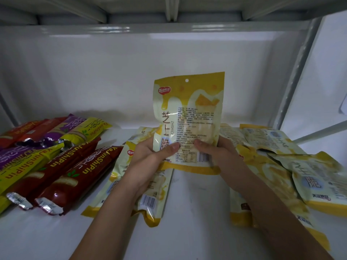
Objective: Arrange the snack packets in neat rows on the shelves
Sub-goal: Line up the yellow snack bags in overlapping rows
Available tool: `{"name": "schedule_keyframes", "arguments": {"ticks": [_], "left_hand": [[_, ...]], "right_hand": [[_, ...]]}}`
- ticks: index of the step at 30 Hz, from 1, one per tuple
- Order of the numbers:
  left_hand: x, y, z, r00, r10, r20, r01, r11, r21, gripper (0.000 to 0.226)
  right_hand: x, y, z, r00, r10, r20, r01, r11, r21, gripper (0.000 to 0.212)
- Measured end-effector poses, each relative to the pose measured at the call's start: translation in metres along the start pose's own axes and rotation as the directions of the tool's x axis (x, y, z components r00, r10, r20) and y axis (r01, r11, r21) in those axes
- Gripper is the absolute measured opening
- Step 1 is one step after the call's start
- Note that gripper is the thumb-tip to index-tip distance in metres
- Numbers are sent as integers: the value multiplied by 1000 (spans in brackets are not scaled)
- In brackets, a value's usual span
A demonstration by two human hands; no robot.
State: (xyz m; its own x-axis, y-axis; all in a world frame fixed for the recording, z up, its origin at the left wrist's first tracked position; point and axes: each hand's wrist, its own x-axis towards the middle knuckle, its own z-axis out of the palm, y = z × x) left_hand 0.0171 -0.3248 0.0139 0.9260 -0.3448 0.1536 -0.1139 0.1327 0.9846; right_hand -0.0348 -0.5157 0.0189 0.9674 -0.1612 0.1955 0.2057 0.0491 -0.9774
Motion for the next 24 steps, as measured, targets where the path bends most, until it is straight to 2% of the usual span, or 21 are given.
{"name": "schedule_keyframes", "arguments": {"ticks": [5,9,11,14,20,24], "left_hand": [[-3,0,2,999,-12,31,10,998,58,25],[-5,4,3,996,-44,78,43,999,12,40],[-6,6,3,994,-56,92,57,998,-13,43],[-6,4,2,994,-54,96,57,998,-34,36],[-7,4,4,994,-43,101,43,999,3,42],[-8,9,5,984,-140,107,147,987,-65,46]], "right_hand": [[-1,1,-3,997,-58,-53,57,998,-25,27],[-1,2,-6,999,-20,-40,22,998,52,47],[-1,1,-6,1000,10,-21,-8,998,68,42],[-1,1,-5,999,32,-4,-32,994,105,32],[-1,-1,-6,999,1,-40,4,992,124,45],[-2,-2,-6,999,25,-30,-20,990,138,45]]}}
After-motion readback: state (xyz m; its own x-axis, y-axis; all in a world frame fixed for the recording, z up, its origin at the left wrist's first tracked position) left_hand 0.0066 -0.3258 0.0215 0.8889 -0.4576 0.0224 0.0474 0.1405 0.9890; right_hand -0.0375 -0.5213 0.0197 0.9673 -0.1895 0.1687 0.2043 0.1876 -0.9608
